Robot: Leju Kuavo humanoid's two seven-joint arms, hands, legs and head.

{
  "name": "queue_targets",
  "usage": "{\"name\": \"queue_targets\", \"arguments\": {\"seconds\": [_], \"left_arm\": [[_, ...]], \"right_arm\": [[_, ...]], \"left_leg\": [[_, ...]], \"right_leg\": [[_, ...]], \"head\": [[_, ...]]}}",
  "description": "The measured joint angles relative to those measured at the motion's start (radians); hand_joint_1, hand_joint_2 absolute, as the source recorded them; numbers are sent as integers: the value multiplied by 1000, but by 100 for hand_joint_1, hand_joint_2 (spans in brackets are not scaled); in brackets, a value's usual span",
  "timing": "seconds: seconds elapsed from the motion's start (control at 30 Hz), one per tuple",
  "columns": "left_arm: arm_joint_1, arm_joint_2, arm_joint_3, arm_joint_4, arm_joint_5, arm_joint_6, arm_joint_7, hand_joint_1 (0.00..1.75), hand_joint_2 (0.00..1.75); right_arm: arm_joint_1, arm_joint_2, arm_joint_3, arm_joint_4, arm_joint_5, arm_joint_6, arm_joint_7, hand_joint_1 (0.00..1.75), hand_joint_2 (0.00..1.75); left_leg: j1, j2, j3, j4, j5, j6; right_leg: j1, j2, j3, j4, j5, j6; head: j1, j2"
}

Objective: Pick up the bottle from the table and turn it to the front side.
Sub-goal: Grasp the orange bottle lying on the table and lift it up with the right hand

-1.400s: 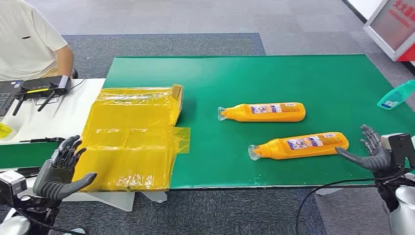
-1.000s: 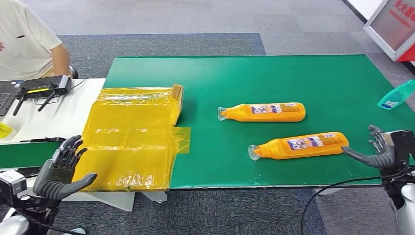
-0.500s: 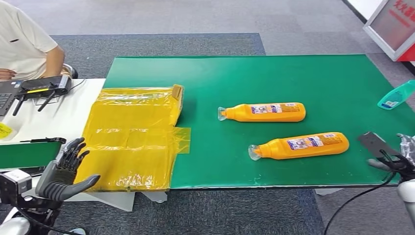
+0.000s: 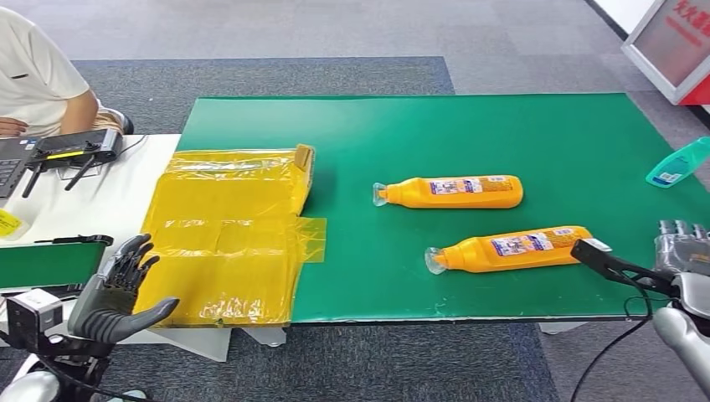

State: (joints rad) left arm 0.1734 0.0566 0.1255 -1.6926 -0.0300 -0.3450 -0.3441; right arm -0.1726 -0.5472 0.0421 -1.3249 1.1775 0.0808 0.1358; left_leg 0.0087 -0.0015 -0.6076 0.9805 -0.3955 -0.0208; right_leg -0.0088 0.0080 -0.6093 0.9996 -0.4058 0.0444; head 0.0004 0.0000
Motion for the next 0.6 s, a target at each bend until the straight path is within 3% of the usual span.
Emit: {"name": "queue_targets", "arguments": {"seconds": [0.2, 0.6], "left_arm": [[-2, 0, 0, 0, 8, -3, -3, 0, 175], [1, 0, -1, 0, 22, -1, -16, 0, 175]], "right_arm": [[-34, -37, 73, 11, -100, 58, -142, 0, 175], [-72, -167, 182, 13, -226, 114, -206, 0, 175]], "left_leg": [[0, 0, 0, 0, 0, 1], [-1, 0, 0, 0, 0, 1]], "right_leg": [[0, 0, 0, 0, 0, 0], [-1, 0, 0, 0, 1, 1]], "head": [[0, 0], [0, 0]]}}
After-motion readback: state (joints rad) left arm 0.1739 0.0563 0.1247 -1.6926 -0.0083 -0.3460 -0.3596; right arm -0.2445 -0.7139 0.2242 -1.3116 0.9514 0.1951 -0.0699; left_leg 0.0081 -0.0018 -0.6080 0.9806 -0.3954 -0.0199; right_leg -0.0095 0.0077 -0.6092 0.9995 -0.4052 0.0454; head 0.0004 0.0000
